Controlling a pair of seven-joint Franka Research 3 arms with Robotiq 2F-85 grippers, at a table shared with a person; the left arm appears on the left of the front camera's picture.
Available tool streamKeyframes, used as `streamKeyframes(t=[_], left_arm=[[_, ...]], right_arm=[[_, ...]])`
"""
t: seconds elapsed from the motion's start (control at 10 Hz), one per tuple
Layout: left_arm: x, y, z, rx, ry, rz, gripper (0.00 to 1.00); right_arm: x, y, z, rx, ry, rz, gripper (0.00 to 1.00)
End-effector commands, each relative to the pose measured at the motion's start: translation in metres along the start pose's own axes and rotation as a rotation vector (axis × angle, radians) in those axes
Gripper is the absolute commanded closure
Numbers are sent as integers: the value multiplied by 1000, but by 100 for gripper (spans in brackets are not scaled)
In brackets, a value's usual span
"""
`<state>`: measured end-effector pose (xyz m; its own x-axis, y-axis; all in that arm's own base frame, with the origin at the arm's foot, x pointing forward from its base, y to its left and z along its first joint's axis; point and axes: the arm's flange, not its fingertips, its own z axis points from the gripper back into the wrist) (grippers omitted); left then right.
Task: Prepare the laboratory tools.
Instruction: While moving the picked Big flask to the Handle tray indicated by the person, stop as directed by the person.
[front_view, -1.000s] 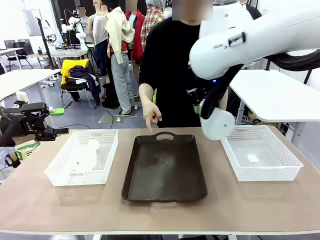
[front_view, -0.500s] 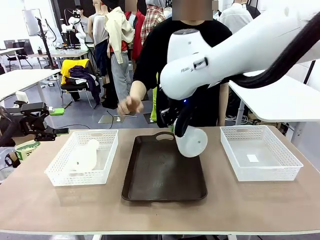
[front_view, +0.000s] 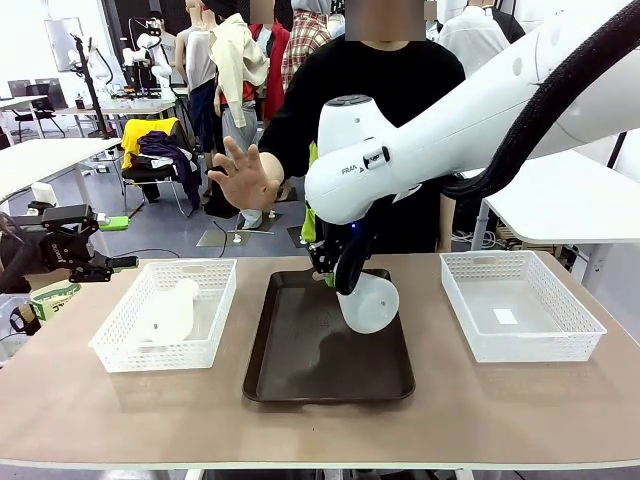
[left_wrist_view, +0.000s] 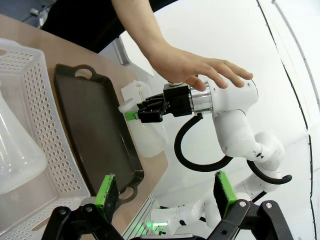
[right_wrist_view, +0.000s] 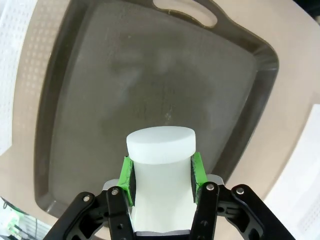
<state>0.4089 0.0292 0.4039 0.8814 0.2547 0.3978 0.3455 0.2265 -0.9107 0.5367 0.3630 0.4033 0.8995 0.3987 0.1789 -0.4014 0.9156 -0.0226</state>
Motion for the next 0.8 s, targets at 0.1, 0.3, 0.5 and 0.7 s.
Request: streamKeyframes(t=[0.1, 0.3, 0.5, 0.7], left_arm=[[1, 0, -1, -26, -25, -8, 0], [1, 0, -1, -26, -25, -8, 0], [1, 0, -1, -26, -25, -8, 0], [1, 0, -1, -26, -25, -8, 0]], right_arm=[[2, -8, 12, 6, -22, -29, 100], [3, -5, 6, 0, -11, -12, 100], [3, -5, 6, 0, -11, -12, 100], [3, -5, 6, 0, -11, -12, 100]])
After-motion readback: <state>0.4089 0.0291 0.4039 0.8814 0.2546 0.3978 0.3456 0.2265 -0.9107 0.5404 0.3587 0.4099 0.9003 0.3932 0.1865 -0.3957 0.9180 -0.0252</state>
